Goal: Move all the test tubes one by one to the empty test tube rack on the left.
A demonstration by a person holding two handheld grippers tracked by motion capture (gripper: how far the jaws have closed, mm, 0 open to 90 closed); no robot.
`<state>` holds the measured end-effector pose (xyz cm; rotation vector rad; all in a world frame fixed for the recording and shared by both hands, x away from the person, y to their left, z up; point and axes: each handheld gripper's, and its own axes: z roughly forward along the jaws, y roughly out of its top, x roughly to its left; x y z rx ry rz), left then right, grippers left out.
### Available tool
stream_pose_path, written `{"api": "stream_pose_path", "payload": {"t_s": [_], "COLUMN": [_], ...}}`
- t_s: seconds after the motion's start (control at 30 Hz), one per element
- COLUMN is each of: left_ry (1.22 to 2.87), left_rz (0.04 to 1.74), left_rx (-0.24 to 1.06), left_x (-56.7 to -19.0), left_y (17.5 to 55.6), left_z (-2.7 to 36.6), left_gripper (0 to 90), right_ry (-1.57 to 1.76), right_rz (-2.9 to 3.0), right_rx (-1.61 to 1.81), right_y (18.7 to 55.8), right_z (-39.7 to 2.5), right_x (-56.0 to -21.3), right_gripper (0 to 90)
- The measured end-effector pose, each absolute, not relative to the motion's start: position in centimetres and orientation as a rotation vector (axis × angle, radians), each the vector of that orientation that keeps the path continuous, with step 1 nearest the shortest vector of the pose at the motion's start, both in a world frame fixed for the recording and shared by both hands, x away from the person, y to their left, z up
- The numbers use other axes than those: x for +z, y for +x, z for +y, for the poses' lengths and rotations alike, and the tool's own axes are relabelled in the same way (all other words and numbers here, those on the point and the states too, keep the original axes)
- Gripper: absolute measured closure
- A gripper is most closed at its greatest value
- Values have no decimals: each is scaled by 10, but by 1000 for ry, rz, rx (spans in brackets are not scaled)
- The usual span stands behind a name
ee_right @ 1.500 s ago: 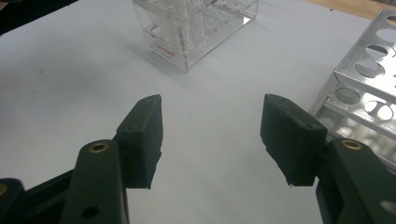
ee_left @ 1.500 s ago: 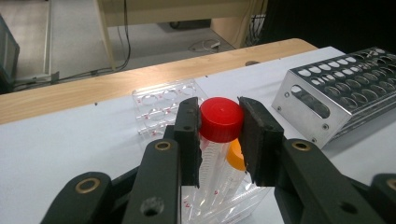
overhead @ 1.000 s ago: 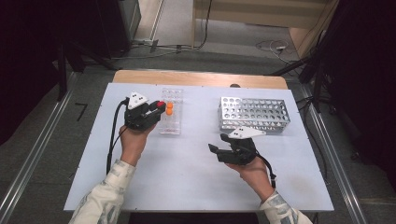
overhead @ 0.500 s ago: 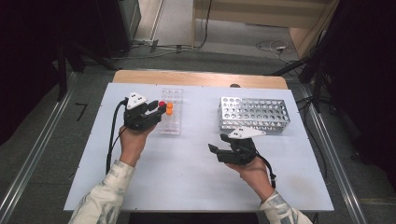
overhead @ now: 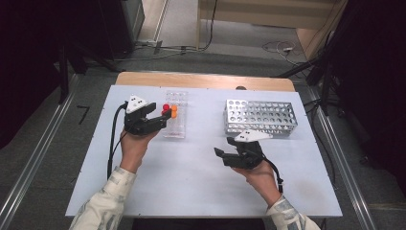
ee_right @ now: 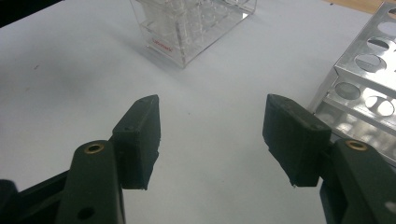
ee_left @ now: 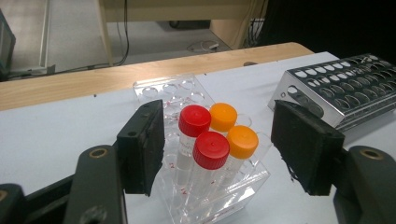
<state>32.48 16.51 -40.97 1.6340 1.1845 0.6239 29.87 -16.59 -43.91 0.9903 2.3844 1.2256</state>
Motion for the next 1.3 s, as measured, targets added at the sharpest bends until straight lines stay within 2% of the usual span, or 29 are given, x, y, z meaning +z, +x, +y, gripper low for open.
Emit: {"api": "stream_pose_path", "payload": {"t_s": [0.4,1.3], "left_ry": [1631,1638], "left_rz": [1215,1262], "left_rx": [620,632], "left_x": [-414,-425], "left_y": [317,297], "left_z": [173,190], "left_gripper": [261,191], "right_ry": [998,1055], "right_rz": [2377,2321], "right_rx": [1228,1235], "right_y": [299,299], "right_z": [-168,-193], "right_x": [-439,-439], "right_gripper": [347,328]}}
